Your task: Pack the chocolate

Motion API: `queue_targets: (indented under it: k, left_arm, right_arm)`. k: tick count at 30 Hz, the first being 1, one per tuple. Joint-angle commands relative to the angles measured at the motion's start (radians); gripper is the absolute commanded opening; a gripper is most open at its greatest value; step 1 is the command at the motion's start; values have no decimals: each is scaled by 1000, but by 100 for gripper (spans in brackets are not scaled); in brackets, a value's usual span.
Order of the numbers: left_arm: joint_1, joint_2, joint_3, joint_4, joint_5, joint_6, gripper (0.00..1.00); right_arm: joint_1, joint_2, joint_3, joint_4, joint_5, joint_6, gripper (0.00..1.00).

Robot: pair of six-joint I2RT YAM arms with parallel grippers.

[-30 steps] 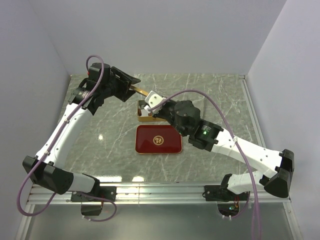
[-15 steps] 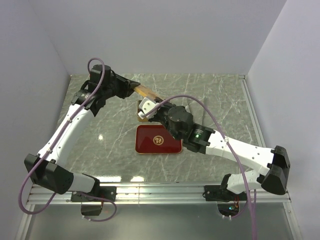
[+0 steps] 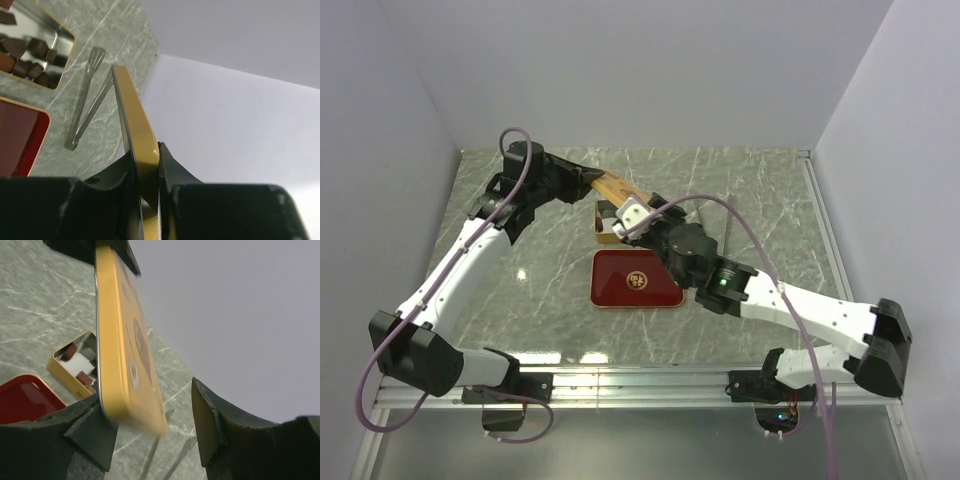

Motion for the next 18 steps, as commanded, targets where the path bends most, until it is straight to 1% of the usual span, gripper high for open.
queue_targets:
  k: [1, 4, 6, 9, 10, 11, 12, 13, 14, 16, 17, 18]
  left_arm:
    - [33, -32, 4, 121, -34, -18, 0]
    - [63, -11, 15, 169, -46, 22, 0]
    - [74, -4, 24, 201, -62, 65, 0]
    - [79, 2, 30, 248, -79, 143, 0]
    - [79, -3, 27, 268, -76, 160, 0]
    - [79, -7, 18, 303, -71, 194, 0]
    - [79, -19, -3, 357, -60, 208, 0]
    - [79, -27, -14, 373, -57, 218, 0]
    - [79, -33, -25, 411, -56, 243, 0]
    - [79, -59, -51, 451, -59, 266, 0]
    - [79, -70, -69, 466, -62, 290, 0]
    - [79, -88, -79, 482, -66, 304, 0]
  right_arm:
    - [0, -135, -34, -4, -14, 104, 63]
    - [0, -215, -34, -113, -55, 203, 63]
    - [0, -262, -30, -187, -71, 299, 65]
    - [-1, -283, 18, -282, -121, 446, 66]
    - [-6, -275, 63, -303, -126, 486, 66]
    - [-12, -266, 93, -351, -152, 573, 66]
    - [-19, -237, 123, -374, -172, 620, 66]
    - [-33, -217, 195, -397, -195, 669, 66]
    - [-67, -197, 232, -438, -245, 783, 66]
    - [-125, -154, 321, -449, -342, 894, 66]
    - [-203, -134, 344, -443, -391, 1025, 66]
    - [-243, -126, 363, -437, -491, 1099, 65]
